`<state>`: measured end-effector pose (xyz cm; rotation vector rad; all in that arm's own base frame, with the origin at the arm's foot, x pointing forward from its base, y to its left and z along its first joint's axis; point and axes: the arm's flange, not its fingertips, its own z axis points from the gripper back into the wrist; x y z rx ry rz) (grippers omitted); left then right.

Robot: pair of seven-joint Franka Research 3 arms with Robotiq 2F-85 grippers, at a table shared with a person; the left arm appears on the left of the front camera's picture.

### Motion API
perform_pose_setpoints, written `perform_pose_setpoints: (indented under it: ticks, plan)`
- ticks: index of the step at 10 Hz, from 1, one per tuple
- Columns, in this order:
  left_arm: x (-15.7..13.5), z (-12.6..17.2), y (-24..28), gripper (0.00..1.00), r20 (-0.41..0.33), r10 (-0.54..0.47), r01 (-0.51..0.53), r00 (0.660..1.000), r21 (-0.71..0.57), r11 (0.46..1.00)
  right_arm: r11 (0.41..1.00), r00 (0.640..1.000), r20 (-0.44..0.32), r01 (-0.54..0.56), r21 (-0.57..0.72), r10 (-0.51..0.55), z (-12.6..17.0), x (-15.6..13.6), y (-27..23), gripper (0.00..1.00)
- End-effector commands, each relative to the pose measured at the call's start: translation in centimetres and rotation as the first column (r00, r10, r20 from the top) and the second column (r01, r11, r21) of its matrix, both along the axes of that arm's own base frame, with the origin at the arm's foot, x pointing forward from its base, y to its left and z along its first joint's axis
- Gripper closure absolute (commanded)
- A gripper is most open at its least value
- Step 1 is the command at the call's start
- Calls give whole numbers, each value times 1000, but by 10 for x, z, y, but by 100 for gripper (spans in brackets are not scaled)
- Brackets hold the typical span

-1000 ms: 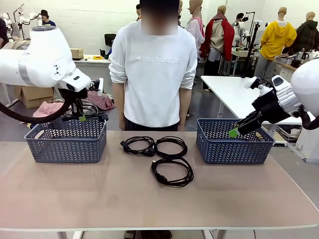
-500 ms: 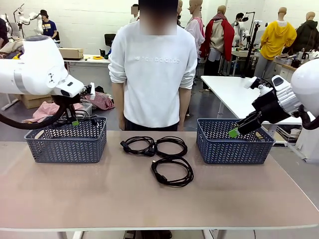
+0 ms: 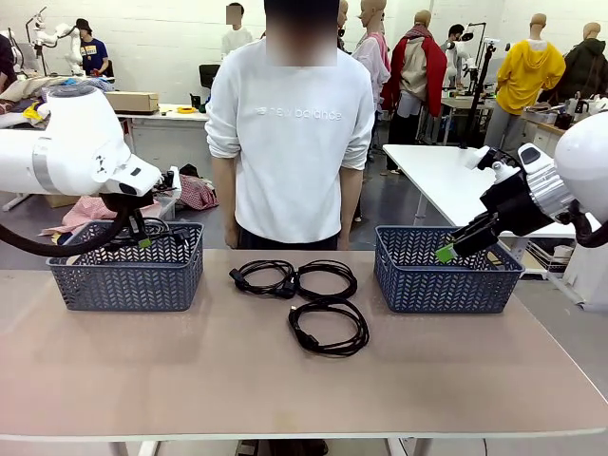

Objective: Organize the cables according to human instructions.
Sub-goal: Pick up a bundle of cables and place it in the basket indicated by the human.

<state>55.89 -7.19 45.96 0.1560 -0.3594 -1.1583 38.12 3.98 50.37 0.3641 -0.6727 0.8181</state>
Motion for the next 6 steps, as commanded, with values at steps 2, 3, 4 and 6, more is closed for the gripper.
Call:
perform_pose_setpoints:
  ticks: [2,3,4,6]
  plan:
    - [0,0,3,65,19,32,-32,999,9,999,1000,1000,17,-23,15,23,-2,2,-1,0]
    - [0,1,6,49,22,45,-46,999,11,999,1000,1000,17,-23,15,23,-2,2,-1,0]
    - [1,1,9,46,22,60,-60,998,14,998,1000,1000,17,-23,15,23,-2,2,-1,0]
    - [0,3,8,27,6,64,-64,998,12,998,1000,1000,17,-23,15,23,-2,2,-1,0]
